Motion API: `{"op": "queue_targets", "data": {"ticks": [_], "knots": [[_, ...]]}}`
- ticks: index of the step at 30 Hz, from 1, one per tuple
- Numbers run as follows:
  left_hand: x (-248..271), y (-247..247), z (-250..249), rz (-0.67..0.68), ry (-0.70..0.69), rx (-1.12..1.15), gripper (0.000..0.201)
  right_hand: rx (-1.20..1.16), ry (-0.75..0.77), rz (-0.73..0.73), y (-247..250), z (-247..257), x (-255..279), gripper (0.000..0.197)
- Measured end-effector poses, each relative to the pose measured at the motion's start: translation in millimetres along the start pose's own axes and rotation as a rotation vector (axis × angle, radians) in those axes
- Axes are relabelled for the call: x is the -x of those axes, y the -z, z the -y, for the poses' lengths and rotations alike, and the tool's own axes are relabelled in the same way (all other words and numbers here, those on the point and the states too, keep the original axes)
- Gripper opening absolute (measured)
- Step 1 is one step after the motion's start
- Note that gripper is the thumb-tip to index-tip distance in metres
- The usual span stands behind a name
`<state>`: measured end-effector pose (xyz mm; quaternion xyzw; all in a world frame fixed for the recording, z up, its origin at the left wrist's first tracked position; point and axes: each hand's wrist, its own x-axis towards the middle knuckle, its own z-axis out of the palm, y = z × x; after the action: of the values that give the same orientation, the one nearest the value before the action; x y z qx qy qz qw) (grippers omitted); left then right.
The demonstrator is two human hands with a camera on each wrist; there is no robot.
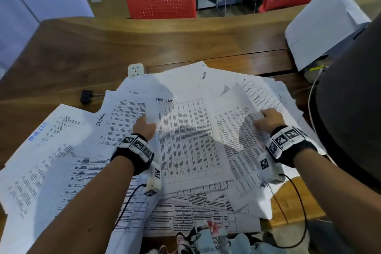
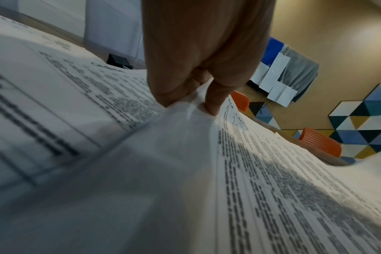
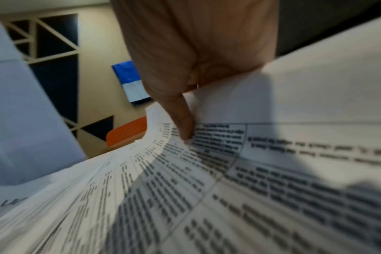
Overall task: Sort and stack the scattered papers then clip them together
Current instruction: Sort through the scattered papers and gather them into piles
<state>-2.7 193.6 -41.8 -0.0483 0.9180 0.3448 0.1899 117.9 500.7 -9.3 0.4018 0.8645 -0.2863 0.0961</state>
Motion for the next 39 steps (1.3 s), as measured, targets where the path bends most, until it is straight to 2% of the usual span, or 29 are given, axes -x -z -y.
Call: {"op": "queue_targets", "data": {"ticks": [2,4,6,8,10,12,13,14,15,17,18,20,21,22,24,26,27,29,30,32,34,36,37,39], "knots": [[1.8,2.4,4.8,-0.002,0.006,-0.003,0.033,0.129,0.068,-0.133,5.8,15.5,0.9,0.011],[4.3,6.5,10.7,0.003,0.005,-0.019,0.033,0.261,0.136,-0.344,17.6,34.3,1.5,0.024],[6.2,9.6,18.0,0.002,0.032,-0.027,0.034,0.254,0.314,-0.571,33.7,54.7,1.3,0.024],[7.1,13.6,23.9,-0.009,0.072,-0.03,0.038,0.208,0.536,-0.677,45.7,76.3,-0.4,0.015],[6.0,19.2,26.1,-0.036,0.135,-0.061,0.04,0.164,0.791,-0.696,47.5,98.9,0.5,0.007],[5.5,25.7,25.0,-0.06,0.182,-0.057,0.036,0.065,1.054,-0.65,38.7,122.3,10.2,0.002],[3.6,28.5,24.8,-0.058,0.199,-0.04,0.034,-0.021,1.136,-0.573,29.5,133.0,16.9,0.005],[1.4,29.7,26.0,-0.062,0.198,-0.016,0.034,-0.133,1.168,-0.433,17.6,140.9,26.8,0.009],[0.6,31.1,26.0,-0.058,0.205,0.011,0.036,-0.256,1.127,-0.25,4.5,147.9,38.1,0.016],[-2.9,29.7,26.7,-0.042,0.194,0.14,0.039,-0.415,0.917,0.153,-25.4,156.7,62.0,0.047],[-4.0,28.4,26.4,-0.037,0.174,0.234,0.037,-0.457,0.826,0.298,-41.2,158.1,70.2,0.057],[-8.2,22.3,25.9,0.022,0.194,0.422,0.032,-0.477,0.745,0.467,-75.1,153.5,81.2,0.057],[-9.5,19.7,26.2,0.06,0.222,0.488,0.034,-0.45,0.775,0.475,-90.2,148.1,83.6,0.05],[-12.6,15.3,30.6,0.1,0.26,0.577,0.042,-0.332,0.881,0.421,-104.3,142.1,84.3,0.042],[-33.3,1.0,54.8,0.159,0.335,0.753,0.07,-0.017,1.032,0.375,-128.7,130.2,77.1,0.043],[-16.7,2.5,43.7,0.262,0.365,0.781,0.102,0.058,1.009,0.426,-133.7,125.1,71.3,0.056],[-5.8,6.2,35.5,0.263,0.343,0.738,0.101,-0.003,0.979,0.434,-131.3,123.8,66.9,0.058],[-1.8,8.7,32.3,0.193,0.281,0.634,0.07,-0.16,0.859,0.408,-116.1,122.7,56.6,0.055],[-3.8,7.9,34.1,0.16,0.267,0.608,0.06,-0.215,0.772,0.355,-105.2,120.8,49.0,0.052],[-2.8,6.6,34.8,0.148,0.241,0.724,0.066,-0.172,0.546,0.08,-86.6,112.5,26.4,0.048],[-2.6,5.7,36.6,0.182,0.213,0.902,0.088,-0.075,0.222,-0.151,-66.4,100.3,7.2,0.054],[-6.7,4.6,39.9,0.248,0.23,0.953,0.111,-0.075,-0.009,-0.111,-54.9,87.6,-1.0,0.061],[-2.4,6.8,37.2,0.243,0.226,0.907,0.115,-0.11,-0.041,-0.047,-53.2,82.3,-1.9,0.056],[5.0,13.3,32.7,0.264,0.229,0.736,0.106,-0.142,0.023,-0.003,-51.2,77.9,-0.1,0.019]]}}
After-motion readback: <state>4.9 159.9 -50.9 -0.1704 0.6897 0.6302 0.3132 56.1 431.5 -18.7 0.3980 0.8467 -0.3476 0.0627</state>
